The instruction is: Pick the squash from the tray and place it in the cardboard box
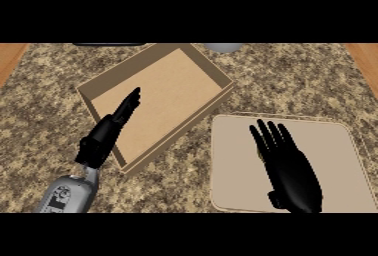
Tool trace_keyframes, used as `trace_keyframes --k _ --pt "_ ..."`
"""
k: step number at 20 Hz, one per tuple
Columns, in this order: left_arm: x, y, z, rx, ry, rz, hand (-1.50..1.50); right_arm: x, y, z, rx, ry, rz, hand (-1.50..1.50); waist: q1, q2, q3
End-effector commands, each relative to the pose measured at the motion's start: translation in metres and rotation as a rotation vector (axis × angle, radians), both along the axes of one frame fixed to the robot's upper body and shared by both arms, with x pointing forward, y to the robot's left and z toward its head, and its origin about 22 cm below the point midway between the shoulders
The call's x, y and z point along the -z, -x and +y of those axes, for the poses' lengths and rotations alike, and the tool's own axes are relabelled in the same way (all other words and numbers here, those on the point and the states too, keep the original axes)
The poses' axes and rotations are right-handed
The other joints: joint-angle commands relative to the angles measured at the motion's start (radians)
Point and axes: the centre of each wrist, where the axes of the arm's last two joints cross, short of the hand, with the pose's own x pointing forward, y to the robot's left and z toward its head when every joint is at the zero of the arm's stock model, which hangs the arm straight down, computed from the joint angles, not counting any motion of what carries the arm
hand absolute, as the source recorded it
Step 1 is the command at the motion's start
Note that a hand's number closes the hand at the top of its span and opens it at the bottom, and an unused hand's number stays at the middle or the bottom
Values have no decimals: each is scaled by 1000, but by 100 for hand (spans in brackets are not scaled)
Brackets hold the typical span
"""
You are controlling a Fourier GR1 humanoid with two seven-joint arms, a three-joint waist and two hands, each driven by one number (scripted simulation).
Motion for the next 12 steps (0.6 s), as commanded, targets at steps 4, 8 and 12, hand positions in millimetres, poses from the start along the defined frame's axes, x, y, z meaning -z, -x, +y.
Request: trace_keyframes --k 4,8,12 --pt "-2 6 -6 10 -1 -6 0 7 -21 19 -1 29 37 -150 2 0 0" --pt "-1 3 -12 -3 4 3 0 17 -4 -1 26 63 70 -150 -2 0 0" --pt "23 0 7 3 9 -1 0 20 -7 8 54 75 86 -150 -2 1 0"
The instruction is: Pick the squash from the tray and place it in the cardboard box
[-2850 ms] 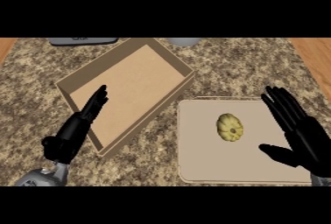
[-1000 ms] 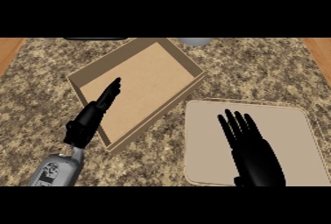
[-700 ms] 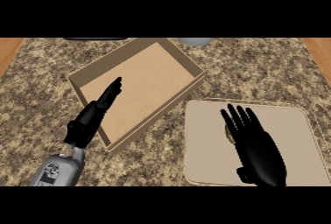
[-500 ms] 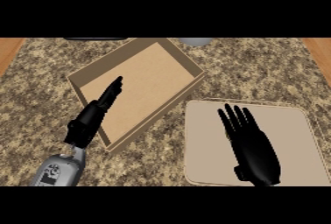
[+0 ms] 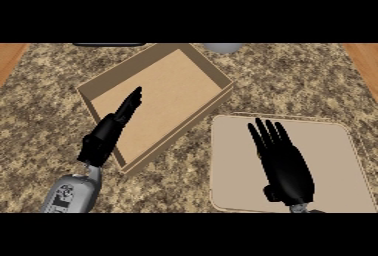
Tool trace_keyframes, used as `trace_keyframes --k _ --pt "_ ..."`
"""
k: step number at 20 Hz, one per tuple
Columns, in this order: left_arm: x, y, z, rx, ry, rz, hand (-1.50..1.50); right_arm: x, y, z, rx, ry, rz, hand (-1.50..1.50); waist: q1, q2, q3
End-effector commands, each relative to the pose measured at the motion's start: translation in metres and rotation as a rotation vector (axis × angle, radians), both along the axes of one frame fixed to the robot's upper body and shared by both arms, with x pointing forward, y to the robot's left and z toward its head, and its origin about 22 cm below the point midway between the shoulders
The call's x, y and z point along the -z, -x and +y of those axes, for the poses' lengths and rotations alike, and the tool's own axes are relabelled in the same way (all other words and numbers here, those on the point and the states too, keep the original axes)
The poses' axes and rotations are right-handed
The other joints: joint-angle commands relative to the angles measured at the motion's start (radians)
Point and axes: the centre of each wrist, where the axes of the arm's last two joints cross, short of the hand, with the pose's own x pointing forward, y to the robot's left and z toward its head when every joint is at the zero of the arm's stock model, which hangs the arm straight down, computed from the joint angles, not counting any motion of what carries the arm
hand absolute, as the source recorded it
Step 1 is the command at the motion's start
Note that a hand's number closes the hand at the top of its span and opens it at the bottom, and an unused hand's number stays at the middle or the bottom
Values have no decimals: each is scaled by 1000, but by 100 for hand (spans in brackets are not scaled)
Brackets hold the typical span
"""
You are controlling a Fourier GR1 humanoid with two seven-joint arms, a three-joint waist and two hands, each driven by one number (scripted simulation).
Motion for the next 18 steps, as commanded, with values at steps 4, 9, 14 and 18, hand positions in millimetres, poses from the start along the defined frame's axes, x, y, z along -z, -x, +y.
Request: trace_keyframes --k 4,9,14,18 --pt "6 8 8 5 6 -8 0 8 -10 3 13 17 39 -150 1 5 5" --pt "-10 1 2 -7 18 1 0 20 -11 1 22 56 42 -150 0 5 5" --pt "9 3 0 5 0 10 0 43 -18 -3 42 104 32 -150 0 6 5" --pt "-3 -8 -6 5 3 -7 0 37 -26 -21 38 72 46 150 -2 6 5"
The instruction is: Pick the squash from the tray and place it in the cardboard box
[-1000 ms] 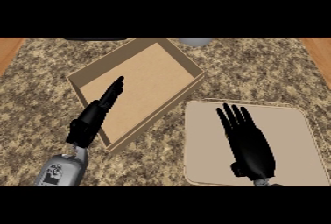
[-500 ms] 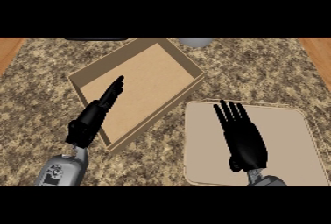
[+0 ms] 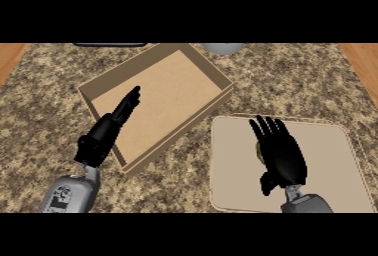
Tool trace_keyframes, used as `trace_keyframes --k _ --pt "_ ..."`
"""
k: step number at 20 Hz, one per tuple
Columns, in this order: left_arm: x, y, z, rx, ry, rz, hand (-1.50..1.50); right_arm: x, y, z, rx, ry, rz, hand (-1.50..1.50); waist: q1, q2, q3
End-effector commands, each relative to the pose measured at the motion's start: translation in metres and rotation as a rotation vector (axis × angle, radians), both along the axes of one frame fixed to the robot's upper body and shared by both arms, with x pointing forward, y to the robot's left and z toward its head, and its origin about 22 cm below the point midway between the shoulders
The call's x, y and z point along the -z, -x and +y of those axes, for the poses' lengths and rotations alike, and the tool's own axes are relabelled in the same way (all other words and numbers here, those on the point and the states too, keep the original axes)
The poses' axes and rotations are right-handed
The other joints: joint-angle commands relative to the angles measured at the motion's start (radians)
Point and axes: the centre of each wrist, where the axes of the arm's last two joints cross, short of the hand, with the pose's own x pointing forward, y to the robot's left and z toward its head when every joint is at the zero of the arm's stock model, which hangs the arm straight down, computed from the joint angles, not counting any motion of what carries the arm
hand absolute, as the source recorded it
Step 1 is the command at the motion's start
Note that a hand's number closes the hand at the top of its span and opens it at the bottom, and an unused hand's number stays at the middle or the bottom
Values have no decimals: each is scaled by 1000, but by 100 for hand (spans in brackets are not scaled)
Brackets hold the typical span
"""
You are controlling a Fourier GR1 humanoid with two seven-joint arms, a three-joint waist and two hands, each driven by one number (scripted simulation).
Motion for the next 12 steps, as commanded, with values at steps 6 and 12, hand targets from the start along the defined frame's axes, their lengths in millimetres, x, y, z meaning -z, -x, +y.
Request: trace_keyframes --k 6,12 --pt "7 17 11 8 -4 9 0 22 -12 -11 -38 77 12 150 4 15 16" --pt "-4 1 -12 46 -11 1 0 2 6 104 -617 -52 207 150 55 23 15"
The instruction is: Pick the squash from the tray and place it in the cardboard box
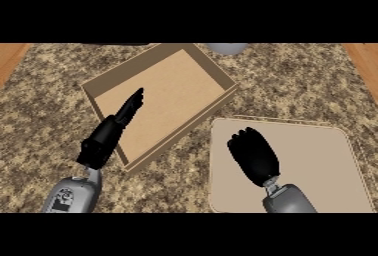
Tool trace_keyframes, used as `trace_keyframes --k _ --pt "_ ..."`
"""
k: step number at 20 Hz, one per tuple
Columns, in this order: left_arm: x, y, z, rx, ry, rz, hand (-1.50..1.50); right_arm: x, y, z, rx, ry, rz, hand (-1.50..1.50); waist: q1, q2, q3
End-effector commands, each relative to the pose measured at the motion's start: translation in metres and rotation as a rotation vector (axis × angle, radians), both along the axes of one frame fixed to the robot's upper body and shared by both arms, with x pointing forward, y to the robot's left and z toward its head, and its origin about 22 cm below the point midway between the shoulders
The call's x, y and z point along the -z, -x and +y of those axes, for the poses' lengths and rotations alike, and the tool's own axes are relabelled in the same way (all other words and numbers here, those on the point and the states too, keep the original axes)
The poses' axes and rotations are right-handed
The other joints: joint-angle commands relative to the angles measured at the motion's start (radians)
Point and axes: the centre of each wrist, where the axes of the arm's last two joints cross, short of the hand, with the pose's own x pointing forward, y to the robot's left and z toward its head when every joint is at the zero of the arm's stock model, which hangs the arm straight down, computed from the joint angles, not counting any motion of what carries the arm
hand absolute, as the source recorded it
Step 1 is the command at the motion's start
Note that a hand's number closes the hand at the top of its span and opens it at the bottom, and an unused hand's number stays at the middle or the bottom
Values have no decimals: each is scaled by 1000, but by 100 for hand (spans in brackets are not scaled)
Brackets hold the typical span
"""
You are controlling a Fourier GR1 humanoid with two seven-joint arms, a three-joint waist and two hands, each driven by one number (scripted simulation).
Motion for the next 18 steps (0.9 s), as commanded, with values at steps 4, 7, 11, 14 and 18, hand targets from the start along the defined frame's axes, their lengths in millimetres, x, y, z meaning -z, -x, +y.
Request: trace_keyframes --k 4,7,11,14,18 --pt "1 1 -6 33 -5 -22 0 -11 18 80 -477 -131 186 150 28 16 21" --pt "5 -7 -3 4 -1 -5 0 -17 16 85 -501 -194 87 150 9 20 22" --pt "1 -7 -11 -11 8 13 0 -54 27 92 -524 -278 -32 150 -14 9 22" --pt "-13 -6 12 -14 -11 10 0 -85 32 94 -536 -362 -72 150 -15 7 21" --pt "-7 -4 11 -31 -1 7 0 -131 53 72 -578 -416 -75 150 -28 6 21"
